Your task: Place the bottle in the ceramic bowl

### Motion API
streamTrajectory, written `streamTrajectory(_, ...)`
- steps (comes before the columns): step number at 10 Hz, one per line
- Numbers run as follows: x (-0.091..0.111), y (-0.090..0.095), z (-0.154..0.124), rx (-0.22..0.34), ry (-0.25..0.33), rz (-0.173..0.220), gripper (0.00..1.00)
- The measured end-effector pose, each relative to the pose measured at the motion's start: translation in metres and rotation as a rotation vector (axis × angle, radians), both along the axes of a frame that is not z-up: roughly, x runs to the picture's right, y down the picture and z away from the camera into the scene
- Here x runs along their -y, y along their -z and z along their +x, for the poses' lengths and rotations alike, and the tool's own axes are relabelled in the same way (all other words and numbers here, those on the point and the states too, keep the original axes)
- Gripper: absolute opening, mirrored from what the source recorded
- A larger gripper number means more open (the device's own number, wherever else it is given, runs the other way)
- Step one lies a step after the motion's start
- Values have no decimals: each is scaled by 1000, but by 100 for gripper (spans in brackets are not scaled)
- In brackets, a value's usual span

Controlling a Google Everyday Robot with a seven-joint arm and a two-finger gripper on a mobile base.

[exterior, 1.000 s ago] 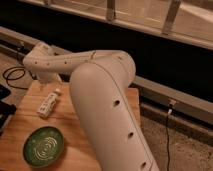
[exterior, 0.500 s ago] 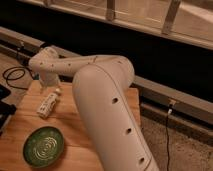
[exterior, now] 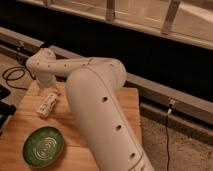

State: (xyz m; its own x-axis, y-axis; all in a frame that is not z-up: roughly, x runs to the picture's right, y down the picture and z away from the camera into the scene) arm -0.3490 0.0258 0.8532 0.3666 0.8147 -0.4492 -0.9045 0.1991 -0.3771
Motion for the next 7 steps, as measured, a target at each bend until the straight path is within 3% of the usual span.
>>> streamTrajectory(4,-31,-37,-30,-26,67,-78,65)
streamTrajectory(7,-36,-52,-19,-103,88,-96,65)
